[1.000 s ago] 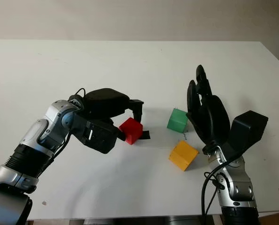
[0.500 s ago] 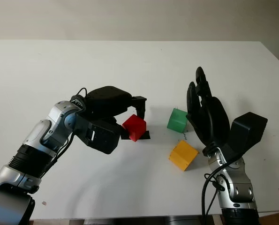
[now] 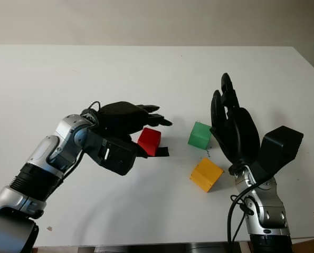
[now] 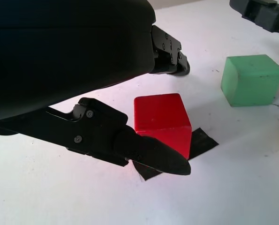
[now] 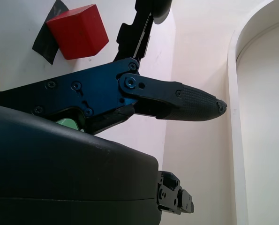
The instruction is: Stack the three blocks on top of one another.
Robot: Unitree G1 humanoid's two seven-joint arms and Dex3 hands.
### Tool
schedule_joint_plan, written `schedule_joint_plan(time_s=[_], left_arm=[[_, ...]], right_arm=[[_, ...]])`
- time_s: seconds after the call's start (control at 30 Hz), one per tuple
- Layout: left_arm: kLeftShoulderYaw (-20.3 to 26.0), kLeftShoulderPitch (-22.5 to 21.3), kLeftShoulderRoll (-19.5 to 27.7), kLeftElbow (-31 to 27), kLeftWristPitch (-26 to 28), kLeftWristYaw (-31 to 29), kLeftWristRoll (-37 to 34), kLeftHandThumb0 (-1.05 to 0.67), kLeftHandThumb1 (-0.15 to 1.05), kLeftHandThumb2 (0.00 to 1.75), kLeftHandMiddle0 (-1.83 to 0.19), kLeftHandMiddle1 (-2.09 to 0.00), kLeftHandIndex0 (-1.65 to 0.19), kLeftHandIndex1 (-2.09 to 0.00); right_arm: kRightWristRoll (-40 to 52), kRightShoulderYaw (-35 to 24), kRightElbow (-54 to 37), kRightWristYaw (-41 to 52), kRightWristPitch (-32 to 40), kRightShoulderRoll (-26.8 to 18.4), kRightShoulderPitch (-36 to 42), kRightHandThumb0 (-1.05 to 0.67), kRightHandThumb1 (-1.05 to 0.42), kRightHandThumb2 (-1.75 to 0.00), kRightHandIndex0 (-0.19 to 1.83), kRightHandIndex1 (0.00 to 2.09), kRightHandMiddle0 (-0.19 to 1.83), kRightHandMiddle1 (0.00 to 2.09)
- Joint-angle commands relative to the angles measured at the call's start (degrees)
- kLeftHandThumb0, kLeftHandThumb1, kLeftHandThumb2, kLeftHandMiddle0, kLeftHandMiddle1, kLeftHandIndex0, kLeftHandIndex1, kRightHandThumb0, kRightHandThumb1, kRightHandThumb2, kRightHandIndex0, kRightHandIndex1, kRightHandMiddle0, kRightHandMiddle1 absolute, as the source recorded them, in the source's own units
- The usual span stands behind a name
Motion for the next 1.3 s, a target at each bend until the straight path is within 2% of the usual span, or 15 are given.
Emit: schedule_joint_plan(time_s=[0.0,0.1,0.2,0.23,0.3,0.33,0.37,0.43,0.5,0.57,0.67,0.87,1.03,1.1,1.27], left_arm=[[1.09,0.71,0.62,-1.53,0.25,-1.10,-2.05,-0.62,0.99,0.05,0.12,-0.03,-0.02,-0.06],[2.98,0.90,1.02,-2.61,2.07,-3.65,-6.92,-0.62,0.96,0.04,0.16,-0.02,0.03,-0.04],[6.85,0.47,1.35,-2.35,6.22,-8.21,-15.61,-0.80,0.98,0.05,0.19,-0.01,0.10,-0.02],[8.71,0.45,0.93,-2.36,9.14,-9.53,-19.28,-0.85,0.97,0.05,0.19,0.00,0.14,-0.01],[12.70,0.74,-0.16,-2.12,13.31,-10.94,-26.83,-0.84,0.95,0.04,0.19,0.00,0.18,-0.01],[14.50,1.14,-0.34,-2.74,15.69,-10.92,-29.57,-0.87,0.99,0.07,0.19,0.00,0.19,0.00],[16.07,1.90,-0.31,-3.64,16.98,-9.89,-31.16,-0.90,1.02,0.11,0.19,0.00,0.19,0.00],[19.14,4.08,-0.94,-6.12,20.35,-6.06,-32.97,-0.94,1.04,0.34,0.19,0.00,0.19,0.00],[21.56,6.42,-2.08,-7.15,20.04,-1.71,-33.82,-0.93,1.05,0.51,0.19,0.00,0.19,0.00],[23.26,8.55,-3.31,-7.47,19.27,1.56,-34.78,-0.89,1.05,0.59,0.19,0.00,0.19,0.00],[25.33,11.52,-5.57,-7.76,20.12,5.51,-36.72,-0.84,1.05,0.57,0.19,0.00,0.19,0.00],[27.34,16.75,-9.66,-7.86,19.19,10.76,-39.55,-0.82,1.05,0.51,0.19,0.00,0.19,0.00],[26.06,20.76,-12.20,-9.26,17.51,12.90,-38.89,-0.84,1.05,0.56,0.19,0.00,0.19,0.00],[25.96,22.45,-13.16,-10.56,17.77,13.56,-39.12,-0.84,1.05,0.57,0.19,0.00,0.19,0.00],[25.89,25.36,-15.80,-12.87,18.26,16.66,-38.97,-0.81,1.05,0.60,0.19,0.00,0.19,0.00]], right_arm=[[0.11,-0.26,-0.96,0.05,-0.09,-0.34,0.06,-0.72,-1.05,-0.59,-0.19,0.00,-0.19,0.00],[-0.01,-0.31,-1.02,-0.35,0.08,-0.21,0.01,-0.72,-1.05,-0.59,-0.19,0.00,-0.19,0.00],[0.11,-0.44,-0.86,-0.36,0.01,-0.31,-0.10,-0.72,-1.05,-0.59,-0.19,0.00,-0.19,0.00],[0.16,-0.50,-0.85,-0.36,0.00,-0.33,-0.16,-0.72,-1.05,-0.59,-0.19,0.00,-0.19,0.00],[0.22,-0.60,-0.89,-0.13,-0.14,-0.55,-0.37,-0.72,-1.05,-0.58,-0.19,0.00,-0.19,0.00],[0.30,-0.68,-0.81,0.18,-0.32,-0.79,-0.56,-0.72,-1.05,-0.59,-0.19,0.00,-0.19,0.00],[0.35,-0.81,-0.68,0.47,-0.62,-1.03,-0.78,-0.71,-1.05,-0.59,-0.19,0.00,-0.19,0.00],[0.56,-1.22,-0.29,0.91,-0.91,-1.42,-1.62,-0.71,-1.05,-0.60,-0.19,0.00,-0.19,0.00],[0.22,-1.64,0.32,1.61,-1.55,-2.35,-2.45,-0.73,-1.05,-0.58,-0.19,0.00,-0.19,0.00],[-0.61,-1.87,-0.06,2.23,-0.79,-4.04,-3.09,-0.76,-1.05,-0.56,-0.19,0.00,-0.19,0.00],[-1.42,-2.35,-0.76,3.07,0.15,-6.61,-4.29,-0.75,-1.05,-0.52,-0.19,0.00,-0.18,0.02],[-5.63,-2.66,0.21,6.70,-3.40,-13.96,-6.82,-0.73,-1.05,-0.40,-0.17,0.02,-0.14,0.05],[-5.66,-3.01,-0.02,13.42,-2.24,-20.76,-8.98,-0.70,-1.00,-0.11,-0.19,0.00,-0.15,0.05],[-8.39,-2.41,-1.73,15.71,-2.05,-24.77,-9.11,-0.70,-0.95,-0.07,-0.15,0.02,-0.09,0.08],[-11.35,-1.64,-2.85,24.99,-8.17,-34.72,-10.46,-0.63,-0.82,-0.03,-0.04,0.08,0.14,0.16]])
